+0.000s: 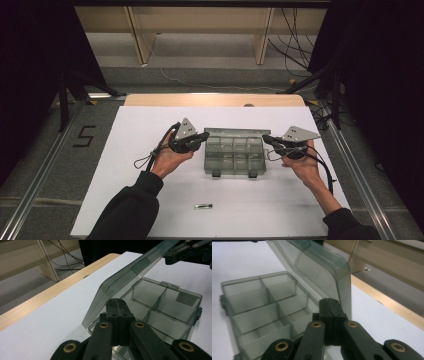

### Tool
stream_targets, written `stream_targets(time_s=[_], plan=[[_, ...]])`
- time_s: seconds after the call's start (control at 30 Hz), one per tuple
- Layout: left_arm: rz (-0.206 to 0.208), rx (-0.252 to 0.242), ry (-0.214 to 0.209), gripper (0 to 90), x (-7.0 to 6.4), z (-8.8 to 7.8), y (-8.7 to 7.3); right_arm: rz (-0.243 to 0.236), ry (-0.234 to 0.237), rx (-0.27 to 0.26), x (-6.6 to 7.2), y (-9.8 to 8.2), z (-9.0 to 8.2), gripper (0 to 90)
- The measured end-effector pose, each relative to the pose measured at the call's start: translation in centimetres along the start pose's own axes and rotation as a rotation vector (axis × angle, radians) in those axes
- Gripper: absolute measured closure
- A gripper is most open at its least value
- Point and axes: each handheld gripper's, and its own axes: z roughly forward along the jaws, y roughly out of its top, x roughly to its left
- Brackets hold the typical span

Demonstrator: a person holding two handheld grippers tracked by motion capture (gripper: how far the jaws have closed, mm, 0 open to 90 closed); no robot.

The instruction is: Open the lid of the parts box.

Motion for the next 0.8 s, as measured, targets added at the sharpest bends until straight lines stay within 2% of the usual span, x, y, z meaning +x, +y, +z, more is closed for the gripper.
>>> stream_targets(time_s=[0.03, 0.07, 0.17, 0.2, 0.23, 0.27, 0.3, 0.33, 0.4, 0.47, 0.5, 0.6, 0.63, 0.8], plan=[[0.001, 0.0, 0.0, 89.4, 0.0, 0.0, 0.0, 0.013, 0.015, -0.003, 0.0, 0.0, 0.0, 90.0], [0.001, 0.0, 0.0, 89.4, 0.0, 0.0, 0.0, 0.013, 0.036, 0.02, 0.0, 0.0, -0.2, 90.0], [0.006, -0.005, 0.001, 89.4, 0.1, -0.1, 0.1, 0.022, 0.056, 0.034, -0.2, -0.3, -0.5, 87.7], [0.004, -0.006, 0.001, 89.5, 0.1, -0.1, 0.1, 0.034, 0.056, 0.051, -0.3, -0.3, -0.8, 84.5], [0.003, -0.006, 0.002, 89.4, 0.1, -0.1, 0.1, 0.054, 0.052, 0.052, -0.5, -0.4, -1.0, 79.3], [-0.005, -0.006, 0.004, 89.5, 0.1, -0.2, 0.1, 0.12, -0.006, 0.056, -0.9, -0.4, -1.5, 61.9], [-0.005, -0.006, 0.004, 89.4, 0.1, -0.2, 0.1, 0.152, -0.024, 0.03, -1.1, -0.5, -1.6, 55.5], [-0.004, -0.004, 0.006, 89.4, 0.0, -0.2, 0.1, 0.152, -0.024, 0.03, -1.1, -0.5, -1.6, 55.5], [-0.004, -0.001, 0.005, 89.4, -0.1, -0.1, 0.1, 0.165, -0.052, 0.0, -1.6, -0.4, -1.7, 42.5], [-0.008, -0.001, 0.004, 89.4, -0.1, 0.0, 0.1, 0.205, -0.047, 0.001, -1.8, -0.3, -1.5, 32.5], [-0.008, -0.002, 0.004, 89.4, -0.1, 0.0, 0.1, 0.173, -0.054, 0.013, -1.9, -0.2, -1.0, 29.1], [-0.012, -0.004, 0.003, 89.4, -0.1, -0.1, 0.1, 0.167, -0.044, 0.04, -1.7, 0.0, -0.2, 24.3], [-0.016, -0.004, 0.004, 89.4, -0.1, -0.1, 0.1, 0.146, -0.042, 0.049, -1.7, 0.0, 0.1, 24.6], [-0.018, -0.002, 0.002, 89.4, -0.1, -0.1, 0.1, 0.121, -0.033, 0.055, -1.9, 0.1, 1.1, 37.1]])
